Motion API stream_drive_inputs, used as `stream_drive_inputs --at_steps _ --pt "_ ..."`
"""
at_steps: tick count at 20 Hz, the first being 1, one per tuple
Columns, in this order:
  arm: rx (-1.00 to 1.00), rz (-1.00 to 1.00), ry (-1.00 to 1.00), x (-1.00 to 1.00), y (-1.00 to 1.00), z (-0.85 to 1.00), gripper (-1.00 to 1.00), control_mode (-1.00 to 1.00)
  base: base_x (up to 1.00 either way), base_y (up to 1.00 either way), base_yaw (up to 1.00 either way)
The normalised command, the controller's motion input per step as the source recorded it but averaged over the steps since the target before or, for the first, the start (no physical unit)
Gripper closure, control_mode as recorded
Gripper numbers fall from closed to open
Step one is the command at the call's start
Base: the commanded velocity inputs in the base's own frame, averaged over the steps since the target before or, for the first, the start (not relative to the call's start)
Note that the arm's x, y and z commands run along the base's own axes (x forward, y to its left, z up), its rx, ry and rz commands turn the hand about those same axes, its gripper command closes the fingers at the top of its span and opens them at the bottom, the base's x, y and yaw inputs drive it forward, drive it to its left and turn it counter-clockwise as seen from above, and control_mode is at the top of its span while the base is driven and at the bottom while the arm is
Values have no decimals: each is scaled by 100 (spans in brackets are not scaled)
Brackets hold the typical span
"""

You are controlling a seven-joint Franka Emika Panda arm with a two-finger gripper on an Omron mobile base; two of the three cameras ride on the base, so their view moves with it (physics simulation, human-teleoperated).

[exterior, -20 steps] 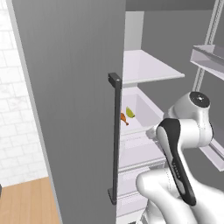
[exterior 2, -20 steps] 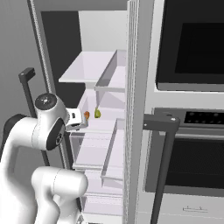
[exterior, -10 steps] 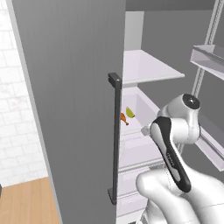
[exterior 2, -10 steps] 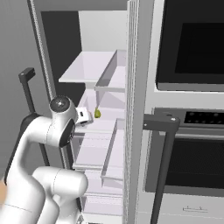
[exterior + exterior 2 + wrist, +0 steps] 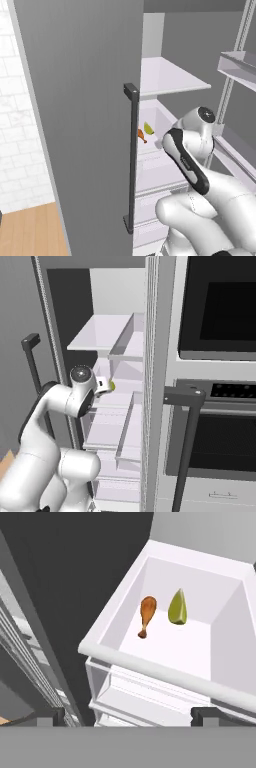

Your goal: Place one lemon wedge and one chicken drumstick in each tupperware on the nearby counter, to pack two identical lunches.

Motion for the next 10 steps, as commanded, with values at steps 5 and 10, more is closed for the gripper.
stream_drive_inputs --at_steps 5,10 --pt "0 0 0 40 0 -12 -100 -100 0 0 0" --pt "0 -2 0 35 -3 0 -100 -100 0 0 0"
